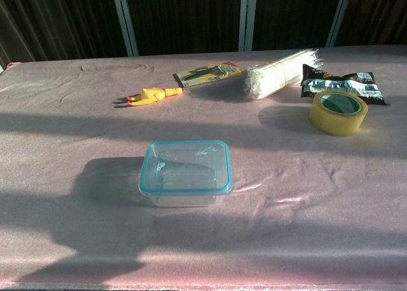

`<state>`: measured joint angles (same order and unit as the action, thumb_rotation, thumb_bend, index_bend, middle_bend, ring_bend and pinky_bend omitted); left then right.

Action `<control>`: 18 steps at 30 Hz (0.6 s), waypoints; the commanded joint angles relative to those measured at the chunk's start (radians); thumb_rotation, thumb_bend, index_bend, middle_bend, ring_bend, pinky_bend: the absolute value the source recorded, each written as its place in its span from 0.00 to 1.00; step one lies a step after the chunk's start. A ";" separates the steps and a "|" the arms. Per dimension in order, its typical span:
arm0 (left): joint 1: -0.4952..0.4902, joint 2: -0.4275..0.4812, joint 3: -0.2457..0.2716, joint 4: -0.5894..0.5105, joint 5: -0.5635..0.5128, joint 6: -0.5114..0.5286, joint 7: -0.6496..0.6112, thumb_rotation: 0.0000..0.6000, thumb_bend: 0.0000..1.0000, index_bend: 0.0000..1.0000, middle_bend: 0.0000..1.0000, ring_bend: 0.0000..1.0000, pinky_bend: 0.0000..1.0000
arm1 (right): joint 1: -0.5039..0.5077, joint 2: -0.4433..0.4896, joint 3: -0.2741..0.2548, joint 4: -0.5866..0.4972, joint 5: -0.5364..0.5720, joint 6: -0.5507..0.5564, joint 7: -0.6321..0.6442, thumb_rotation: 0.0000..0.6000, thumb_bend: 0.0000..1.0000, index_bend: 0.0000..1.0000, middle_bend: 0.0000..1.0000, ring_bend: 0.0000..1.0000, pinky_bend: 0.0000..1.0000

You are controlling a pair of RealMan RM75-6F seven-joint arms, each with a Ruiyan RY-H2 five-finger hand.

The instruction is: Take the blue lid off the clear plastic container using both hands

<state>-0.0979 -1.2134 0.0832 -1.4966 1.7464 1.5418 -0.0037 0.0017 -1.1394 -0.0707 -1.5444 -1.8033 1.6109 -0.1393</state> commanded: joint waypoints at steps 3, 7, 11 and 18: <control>-0.010 -0.008 0.005 0.008 0.013 -0.009 -0.010 1.00 0.36 0.00 0.00 0.00 0.00 | 0.000 0.000 0.000 0.000 0.000 0.000 -0.001 1.00 0.11 0.00 0.00 0.00 0.00; -0.049 -0.040 0.019 0.043 0.089 -0.011 -0.083 1.00 0.35 0.00 0.00 0.00 0.00 | -0.001 0.001 0.000 0.000 -0.001 0.002 -0.001 1.00 0.11 0.00 0.00 0.00 0.00; -0.134 -0.066 0.046 0.057 0.187 -0.060 -0.204 1.00 0.31 0.00 0.00 0.00 0.00 | 0.003 -0.003 0.002 -0.002 0.005 -0.011 -0.010 1.00 0.11 0.00 0.00 0.00 0.00; -0.307 -0.091 0.035 -0.099 0.258 -0.227 -0.267 1.00 0.25 0.00 0.00 0.00 0.00 | 0.023 -0.016 0.004 -0.025 0.007 -0.055 -0.052 1.00 0.11 0.00 0.00 0.00 0.00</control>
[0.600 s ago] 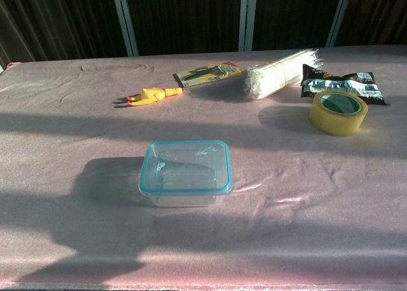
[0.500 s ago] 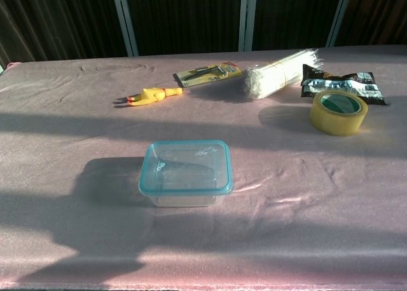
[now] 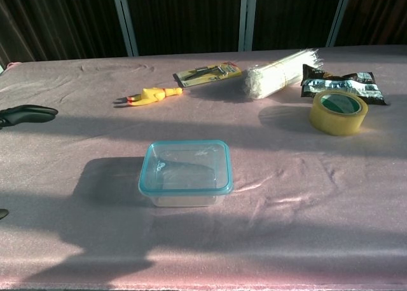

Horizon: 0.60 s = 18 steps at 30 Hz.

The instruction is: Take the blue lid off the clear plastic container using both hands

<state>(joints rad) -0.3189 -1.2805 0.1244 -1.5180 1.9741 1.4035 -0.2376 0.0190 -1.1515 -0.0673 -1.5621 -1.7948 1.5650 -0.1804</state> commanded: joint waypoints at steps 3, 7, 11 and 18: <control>-0.146 -0.065 -0.036 -0.117 0.009 -0.173 -0.012 1.00 0.25 0.00 0.00 0.00 0.00 | 0.015 -0.008 -0.001 -0.022 -0.006 -0.026 -0.027 1.00 0.11 0.00 0.00 0.00 0.00; -0.196 -0.160 -0.099 -0.105 -0.057 -0.251 0.066 1.00 0.25 0.00 0.00 0.00 0.00 | 0.024 -0.008 -0.004 -0.035 -0.010 -0.043 -0.035 1.00 0.11 0.00 0.00 0.00 0.00; -0.232 -0.240 -0.138 -0.065 -0.122 -0.312 0.125 1.00 0.25 0.00 0.00 0.00 0.00 | 0.027 -0.002 -0.005 -0.037 -0.006 -0.046 -0.030 1.00 0.11 0.00 0.00 0.00 0.00; -0.282 -0.333 -0.173 0.009 -0.228 -0.405 0.205 1.00 0.25 0.00 0.00 0.00 0.00 | 0.022 0.005 0.000 -0.039 0.009 -0.036 -0.021 1.00 0.11 0.00 0.00 0.00 0.00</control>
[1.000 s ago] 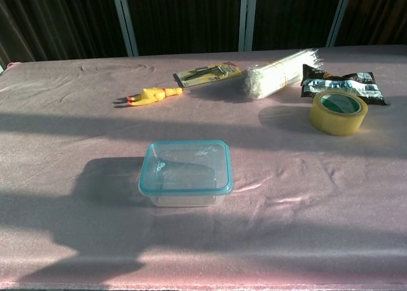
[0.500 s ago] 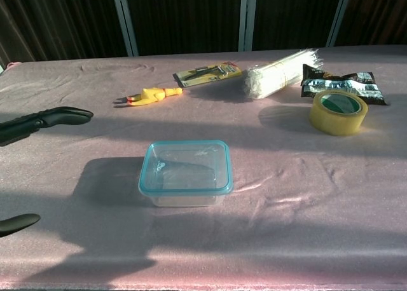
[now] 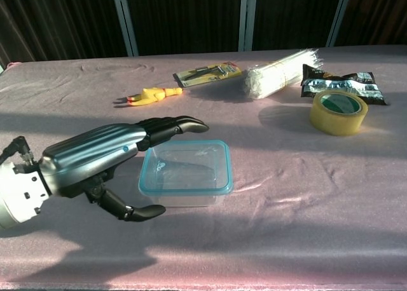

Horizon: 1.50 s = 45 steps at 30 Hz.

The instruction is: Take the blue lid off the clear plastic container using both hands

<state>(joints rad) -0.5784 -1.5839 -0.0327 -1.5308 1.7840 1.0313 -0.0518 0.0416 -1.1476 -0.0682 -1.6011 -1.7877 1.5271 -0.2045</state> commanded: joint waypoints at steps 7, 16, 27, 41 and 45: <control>-0.061 -0.080 -0.037 0.075 -0.119 -0.085 0.065 1.00 0.25 0.00 0.00 0.00 0.00 | -0.003 0.007 -0.003 0.002 0.003 0.005 0.018 1.00 0.11 0.00 0.00 0.00 0.00; -0.090 -0.089 -0.052 0.105 -0.225 -0.144 0.111 1.00 0.24 0.00 0.00 0.00 0.00 | -0.003 0.011 -0.004 0.002 0.006 0.006 0.023 1.00 0.11 0.00 0.00 0.00 0.00; -0.121 -0.083 -0.052 0.127 -0.295 -0.183 0.123 1.00 0.24 0.00 0.00 0.00 0.01 | 0.001 0.003 -0.004 0.002 0.010 -0.006 0.006 1.00 0.11 0.00 0.00 0.00 0.00; -0.132 -0.171 -0.019 0.180 -0.241 -0.110 -0.001 1.00 0.26 0.00 0.20 0.17 0.27 | 0.217 -0.124 0.044 0.067 -0.033 -0.273 0.015 1.00 0.15 0.15 0.00 0.00 0.00; -0.137 -0.195 -0.008 0.194 -0.220 -0.091 -0.014 1.00 0.26 0.00 0.20 0.17 0.26 | 0.297 -0.184 0.057 0.127 -0.042 -0.334 0.118 1.00 0.19 0.27 0.02 0.00 0.00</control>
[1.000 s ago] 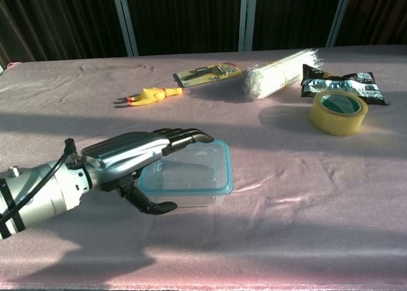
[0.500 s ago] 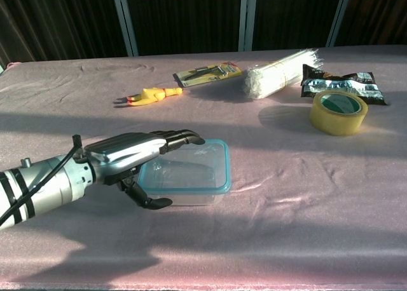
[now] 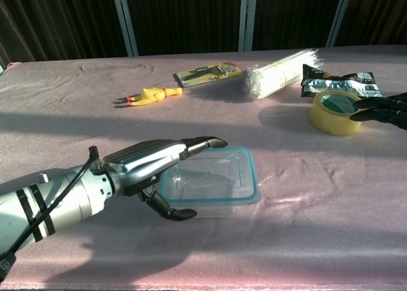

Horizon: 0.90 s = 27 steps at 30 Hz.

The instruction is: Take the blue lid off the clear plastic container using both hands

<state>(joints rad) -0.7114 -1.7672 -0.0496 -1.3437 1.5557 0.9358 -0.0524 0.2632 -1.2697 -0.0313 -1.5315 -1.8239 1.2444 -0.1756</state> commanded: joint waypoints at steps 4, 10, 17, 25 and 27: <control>-0.010 -0.030 0.012 0.025 0.013 0.013 -0.021 1.00 0.26 0.00 0.20 0.16 0.25 | 0.129 -0.133 0.006 0.137 -0.058 -0.033 0.217 1.00 0.22 0.37 0.05 0.00 0.00; -0.010 -0.060 0.026 0.067 0.039 0.048 -0.033 1.00 0.26 0.00 0.20 0.14 0.23 | 0.193 -0.250 -0.020 0.276 -0.098 -0.005 0.392 1.00 0.26 0.47 0.09 0.00 0.00; -0.013 -0.090 0.038 0.112 0.048 0.059 -0.026 1.00 0.26 0.00 0.21 0.16 0.23 | 0.227 -0.344 -0.045 0.356 -0.107 0.026 0.493 1.00 0.27 0.54 0.12 0.00 0.00; -0.020 -0.097 0.038 0.117 0.045 0.061 -0.017 1.00 0.26 0.00 0.20 0.15 0.22 | 0.244 -0.406 -0.052 0.403 -0.095 0.060 0.524 1.00 0.28 0.59 0.14 0.00 0.02; -0.020 -0.097 0.038 0.116 0.044 0.060 -0.017 1.00 0.26 0.00 0.20 0.15 0.22 | 0.244 -0.409 -0.053 0.405 -0.094 0.063 0.525 1.00 0.28 0.59 0.14 0.00 0.03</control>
<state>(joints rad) -0.7313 -1.8642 -0.0114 -1.2268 1.6004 0.9964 -0.0694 0.5069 -1.6755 -0.0832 -1.1285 -1.9191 1.3048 0.3484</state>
